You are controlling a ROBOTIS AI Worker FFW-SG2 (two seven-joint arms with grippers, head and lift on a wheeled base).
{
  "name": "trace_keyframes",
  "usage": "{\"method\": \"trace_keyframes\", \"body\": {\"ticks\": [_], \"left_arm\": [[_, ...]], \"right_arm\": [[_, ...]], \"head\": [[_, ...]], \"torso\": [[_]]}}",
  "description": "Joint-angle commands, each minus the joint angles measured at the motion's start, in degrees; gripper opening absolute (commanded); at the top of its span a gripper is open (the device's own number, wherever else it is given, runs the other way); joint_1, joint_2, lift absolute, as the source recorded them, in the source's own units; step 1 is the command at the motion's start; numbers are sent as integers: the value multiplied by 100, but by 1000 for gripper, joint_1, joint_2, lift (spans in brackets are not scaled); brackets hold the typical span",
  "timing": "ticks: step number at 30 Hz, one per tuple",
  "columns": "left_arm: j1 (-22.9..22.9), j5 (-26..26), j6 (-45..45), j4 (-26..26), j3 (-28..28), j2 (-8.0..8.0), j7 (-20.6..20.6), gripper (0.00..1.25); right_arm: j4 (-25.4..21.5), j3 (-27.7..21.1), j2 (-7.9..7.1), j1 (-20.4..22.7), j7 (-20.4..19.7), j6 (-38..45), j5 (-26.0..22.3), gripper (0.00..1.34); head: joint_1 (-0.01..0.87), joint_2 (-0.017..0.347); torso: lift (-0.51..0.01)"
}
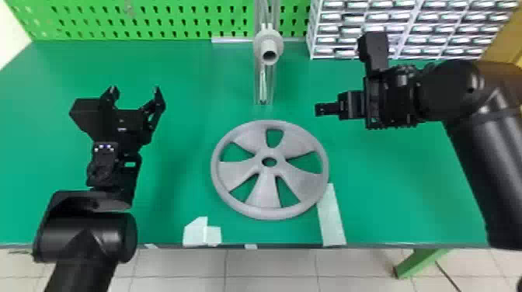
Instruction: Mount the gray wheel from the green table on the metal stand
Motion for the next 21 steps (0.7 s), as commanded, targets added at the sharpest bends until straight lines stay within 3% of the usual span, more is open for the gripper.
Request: {"method": "trace_keyframes", "body": {"ticks": [1, 11, 21], "left_arm": [[-18, -57, 21, 0, -42, 37, 0, 887], [-27, -57, 74, -9, -112, 116, 0, 881], [-79, -30, 109, -9, -227, 230, 9, 879]], "right_arm": [[316, 134, -55, -266, -5, 216, -151, 1137], [835, 406, -64, -635, 4, 374, -344, 1137], [1529, 617, -117, -873, 4, 357, -827, 1137]], "head": [[867, 52], [867, 52], [867, 52]], "torso": [[-100], [-100], [-100]]}}
